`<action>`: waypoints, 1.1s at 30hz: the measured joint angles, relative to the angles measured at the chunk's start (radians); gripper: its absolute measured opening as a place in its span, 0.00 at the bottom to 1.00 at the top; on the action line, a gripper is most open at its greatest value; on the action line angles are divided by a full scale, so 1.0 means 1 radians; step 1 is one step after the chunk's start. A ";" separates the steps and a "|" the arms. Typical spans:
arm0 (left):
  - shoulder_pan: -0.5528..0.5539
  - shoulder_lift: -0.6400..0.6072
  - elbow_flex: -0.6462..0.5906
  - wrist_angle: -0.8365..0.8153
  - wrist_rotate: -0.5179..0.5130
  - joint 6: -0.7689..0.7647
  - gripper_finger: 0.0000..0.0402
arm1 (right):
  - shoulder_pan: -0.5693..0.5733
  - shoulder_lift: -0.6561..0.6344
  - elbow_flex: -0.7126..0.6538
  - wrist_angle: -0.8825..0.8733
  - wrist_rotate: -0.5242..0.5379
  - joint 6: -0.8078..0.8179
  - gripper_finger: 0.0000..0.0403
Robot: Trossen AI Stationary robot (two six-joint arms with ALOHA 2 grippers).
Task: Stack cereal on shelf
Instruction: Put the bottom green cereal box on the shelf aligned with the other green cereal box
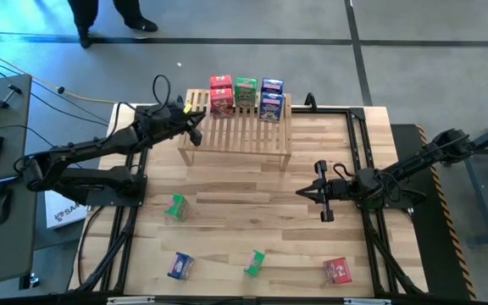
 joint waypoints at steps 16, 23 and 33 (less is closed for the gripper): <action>-0.053 -0.001 -0.052 0.145 0.142 0.127 0.00 | -0.073 0.026 0.132 -0.170 0.022 -0.009 0.00; -0.084 0.000 -0.235 0.428 0.192 0.107 0.00 | -0.079 0.128 0.230 -0.204 0.024 -0.049 0.00; -0.087 0.000 -0.311 0.495 0.190 0.101 0.00 | -0.069 0.292 0.565 -0.702 0.030 0.051 0.23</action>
